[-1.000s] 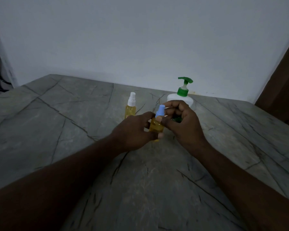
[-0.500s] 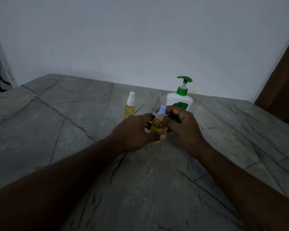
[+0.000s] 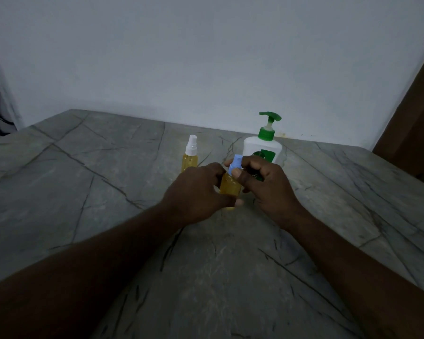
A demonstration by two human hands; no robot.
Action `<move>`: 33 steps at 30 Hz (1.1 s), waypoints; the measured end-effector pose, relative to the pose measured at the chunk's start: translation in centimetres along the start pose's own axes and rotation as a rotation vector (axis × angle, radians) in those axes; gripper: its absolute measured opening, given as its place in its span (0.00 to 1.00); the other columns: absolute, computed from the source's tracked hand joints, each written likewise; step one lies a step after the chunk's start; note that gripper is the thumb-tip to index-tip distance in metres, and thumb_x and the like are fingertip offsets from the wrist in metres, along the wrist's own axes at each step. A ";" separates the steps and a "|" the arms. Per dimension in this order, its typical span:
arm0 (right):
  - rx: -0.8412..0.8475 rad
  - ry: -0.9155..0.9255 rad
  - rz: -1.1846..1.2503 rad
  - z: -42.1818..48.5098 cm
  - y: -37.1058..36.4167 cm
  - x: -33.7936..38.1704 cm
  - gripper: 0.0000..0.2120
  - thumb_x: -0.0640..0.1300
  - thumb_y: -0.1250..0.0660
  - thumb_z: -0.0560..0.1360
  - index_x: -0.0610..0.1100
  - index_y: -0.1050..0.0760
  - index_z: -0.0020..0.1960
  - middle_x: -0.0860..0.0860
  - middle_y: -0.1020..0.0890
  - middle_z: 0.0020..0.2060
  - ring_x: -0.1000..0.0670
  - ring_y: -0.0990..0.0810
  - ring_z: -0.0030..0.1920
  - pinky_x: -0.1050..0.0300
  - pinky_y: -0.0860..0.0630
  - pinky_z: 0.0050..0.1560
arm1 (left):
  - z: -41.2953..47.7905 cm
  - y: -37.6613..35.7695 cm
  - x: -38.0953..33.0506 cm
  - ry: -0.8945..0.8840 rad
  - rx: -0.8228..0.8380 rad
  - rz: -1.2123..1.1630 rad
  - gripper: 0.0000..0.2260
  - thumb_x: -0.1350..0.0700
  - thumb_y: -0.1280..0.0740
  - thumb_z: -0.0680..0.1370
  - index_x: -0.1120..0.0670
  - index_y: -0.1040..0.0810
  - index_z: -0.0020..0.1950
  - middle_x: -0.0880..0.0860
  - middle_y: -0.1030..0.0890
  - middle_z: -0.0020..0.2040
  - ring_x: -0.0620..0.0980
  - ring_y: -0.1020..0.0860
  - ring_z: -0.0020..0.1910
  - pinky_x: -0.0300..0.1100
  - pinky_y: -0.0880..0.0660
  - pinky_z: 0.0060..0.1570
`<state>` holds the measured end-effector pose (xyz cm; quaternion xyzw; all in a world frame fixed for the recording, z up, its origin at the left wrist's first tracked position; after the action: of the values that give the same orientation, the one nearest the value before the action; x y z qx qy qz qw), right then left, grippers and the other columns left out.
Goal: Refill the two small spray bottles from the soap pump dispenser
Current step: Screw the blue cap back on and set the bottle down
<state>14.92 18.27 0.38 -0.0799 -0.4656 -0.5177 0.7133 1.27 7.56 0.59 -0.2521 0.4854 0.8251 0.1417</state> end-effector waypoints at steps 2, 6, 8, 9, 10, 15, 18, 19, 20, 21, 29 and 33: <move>-0.009 -0.009 -0.005 0.0 0.0 -0.2 0.13 0.47 0.30 0.80 0.45 0.17 0.62 0.51 0.15 0.54 0.51 0.17 0.53 0.50 0.19 0.52 | 0.1 -0.3 -0.1 -0.013 0.013 0.025 0.28 0.37 0.24 0.69 0.47 0.23 0.64 0.43 0.20 0.52 0.42 0.21 0.47 0.33 0.29 0.42; -0.005 -0.013 -0.003 0.0 0.0 -0.2 0.12 0.46 0.30 0.80 0.44 0.17 0.62 0.50 0.15 0.54 0.50 0.17 0.53 0.53 0.20 0.50 | -0.1 -0.2 -0.1 -0.049 0.092 -0.063 0.25 0.43 0.24 0.72 0.47 0.24 0.66 0.41 0.22 0.53 0.40 0.22 0.50 0.32 0.31 0.43; 0.000 -0.020 -0.006 0.0 -0.1 -0.3 0.13 0.45 0.31 0.81 0.43 0.18 0.63 0.49 0.16 0.55 0.50 0.18 0.53 0.59 0.22 0.48 | -0.1 0.0 0.0 -0.060 0.053 -0.078 0.21 0.46 0.23 0.72 0.48 0.22 0.63 0.41 0.21 0.51 0.38 0.23 0.49 0.31 0.29 0.46; 0.000 -0.027 0.000 0.0 -0.1 -0.2 0.13 0.45 0.31 0.81 0.43 0.18 0.63 0.48 0.16 0.56 0.50 0.18 0.53 0.60 0.22 0.47 | -0.1 0.0 0.0 -0.054 0.030 -0.062 0.22 0.45 0.23 0.71 0.48 0.22 0.63 0.41 0.22 0.50 0.37 0.24 0.47 0.30 0.30 0.45; -0.001 -0.030 0.007 0.0 -0.2 -0.1 0.13 0.46 0.31 0.81 0.43 0.18 0.63 0.49 0.15 0.56 0.50 0.18 0.53 0.60 0.22 0.48 | -0.1 -0.1 0.0 -0.045 0.015 -0.039 0.25 0.44 0.23 0.71 0.48 0.23 0.65 0.41 0.22 0.50 0.38 0.24 0.46 0.29 0.32 0.43; -0.004 -0.041 0.032 -0.2 -0.2 0.1 0.09 0.44 0.31 0.80 0.51 0.19 0.60 0.50 0.15 0.55 0.50 0.17 0.54 0.55 0.20 0.51 | 0.0 -0.4 0.1 -0.045 0.042 -0.039 0.33 0.39 0.25 0.71 0.47 0.29 0.72 0.43 0.21 0.55 0.42 0.22 0.52 0.32 0.30 0.44; 0.005 -0.039 -0.005 -0.1 -0.2 0.1 0.11 0.45 0.31 0.81 0.46 0.18 0.63 0.49 0.15 0.56 0.50 0.18 0.54 0.60 0.21 0.48 | -0.1 -0.1 0.0 -0.057 0.059 -0.099 0.23 0.45 0.24 0.72 0.47 0.22 0.65 0.43 0.19 0.54 0.40 0.21 0.53 0.38 0.24 0.51; 0.005 -0.038 -0.005 -0.1 -0.2 0.2 0.12 0.44 0.32 0.81 0.45 0.18 0.63 0.49 0.16 0.56 0.51 0.18 0.53 0.63 0.21 0.46 | -0.1 0.0 0.0 -0.061 0.044 -0.097 0.19 0.47 0.23 0.72 0.47 0.20 0.61 0.43 0.18 0.53 0.40 0.21 0.52 0.38 0.24 0.51; -0.002 -0.038 -0.015 -0.1 -0.2 0.2 0.12 0.44 0.32 0.81 0.45 0.18 0.63 0.49 0.16 0.56 0.51 0.18 0.53 0.63 0.22 0.45 | -0.2 0.1 0.0 -0.058 0.030 -0.090 0.17 0.47 0.23 0.72 0.48 0.20 0.58 0.43 0.18 0.51 0.40 0.21 0.51 0.36 0.26 0.50; -0.016 -0.033 -0.039 -0.1 -0.2 0.2 0.11 0.45 0.31 0.81 0.45 0.18 0.62 0.50 0.16 0.55 0.51 0.18 0.52 0.61 0.22 0.47 | -0.2 0.0 0.0 -0.051 0.018 -0.079 0.16 0.46 0.23 0.72 0.49 0.19 0.57 0.43 0.19 0.50 0.41 0.21 0.50 0.33 0.28 0.47; -0.175 0.061 -0.281 -0.1 -0.5 0.6 0.11 0.46 0.28 0.78 0.42 0.15 0.58 0.49 0.15 0.52 0.52 0.19 0.52 0.60 0.24 0.53 | 0.2 -0.3 -0.1 -0.002 -0.100 0.049 0.19 0.40 0.23 0.69 0.50 0.19 0.52 0.46 0.16 0.46 0.43 0.19 0.44 0.44 0.21 0.47; -0.227 0.060 -0.335 0.0 -0.7 0.9 0.10 0.44 0.26 0.77 0.41 0.15 0.57 0.50 0.16 0.51 0.53 0.20 0.50 0.66 0.27 0.51 | 0.5 -0.4 -0.1 0.003 -0.147 0.105 0.19 0.39 0.23 0.68 0.49 0.19 0.50 0.46 0.16 0.44 0.43 0.19 0.41 0.42 0.21 0.43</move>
<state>14.36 17.36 0.85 -0.0660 -0.3894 -0.6805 0.6172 1.38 8.13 0.56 -0.2370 0.4362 0.8645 0.0788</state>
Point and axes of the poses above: each hand's wrist, its own z-axis towards the middle knuckle, its own y-axis out of the back of the hand, x = y × z, the point moved 3 cm from there along z, towards the middle knuckle
